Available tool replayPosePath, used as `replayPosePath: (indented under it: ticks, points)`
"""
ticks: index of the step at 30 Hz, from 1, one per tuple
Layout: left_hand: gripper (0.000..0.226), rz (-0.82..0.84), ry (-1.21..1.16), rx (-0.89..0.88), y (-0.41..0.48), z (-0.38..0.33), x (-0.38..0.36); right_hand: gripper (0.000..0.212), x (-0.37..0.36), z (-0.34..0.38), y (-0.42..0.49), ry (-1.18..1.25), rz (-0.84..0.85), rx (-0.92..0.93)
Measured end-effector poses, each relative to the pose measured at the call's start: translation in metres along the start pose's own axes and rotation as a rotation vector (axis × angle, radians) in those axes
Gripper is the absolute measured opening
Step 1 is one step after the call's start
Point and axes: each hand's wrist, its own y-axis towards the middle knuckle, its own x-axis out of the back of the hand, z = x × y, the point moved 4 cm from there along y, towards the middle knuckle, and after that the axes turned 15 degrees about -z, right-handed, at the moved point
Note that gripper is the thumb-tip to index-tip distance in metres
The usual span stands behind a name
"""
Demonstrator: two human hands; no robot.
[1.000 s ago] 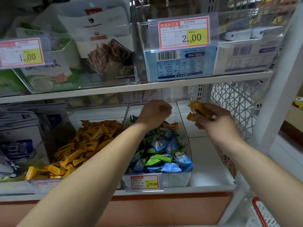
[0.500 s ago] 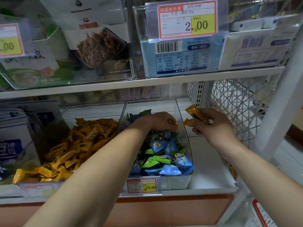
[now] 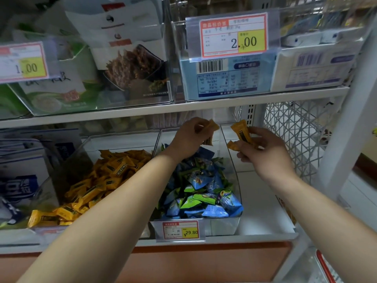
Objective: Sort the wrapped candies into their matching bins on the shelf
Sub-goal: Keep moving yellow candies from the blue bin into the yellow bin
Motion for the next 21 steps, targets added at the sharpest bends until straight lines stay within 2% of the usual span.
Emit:
replayPosePath:
  ticks: [2, 4, 7, 9, 14, 18, 21]
  points:
    - [0.020, -0.035, -0.167, 0.086, -0.007, -0.010, 0.012, 0.032, -0.003, 0.008, -0.004, 0.057, 0.022, -0.018]
    - [0.027, -0.038, -0.336, 0.258, -0.021, -0.014, 0.022, 0.020, -0.009, 0.016, -0.011, 0.124, 0.077, -0.048]
    - [0.033, -0.040, -0.458, 0.411, -0.048, -0.021, 0.038, 0.016, -0.021, 0.023, -0.025, 0.186, 0.121, -0.108]
    - [0.035, -0.037, -0.498, 0.432, -0.068, -0.025, 0.052, 0.012, -0.033, 0.028, -0.038, 0.213, 0.133, -0.136]
    - [0.016, -0.089, -0.598, 0.459, -0.113, -0.027, 0.087, 0.006, -0.071, 0.032, -0.077, 0.219, 0.165, -0.166]
    - [0.021, -0.152, -0.441, 0.379, -0.134, -0.015, 0.111, 0.012, -0.104, 0.037, -0.107, 0.177, 0.214, -0.188]
    - [0.022, -0.206, -0.346, 0.343, -0.139, -0.002, 0.132, 0.018, -0.125, 0.046, -0.125, 0.028, 0.272, -0.030]
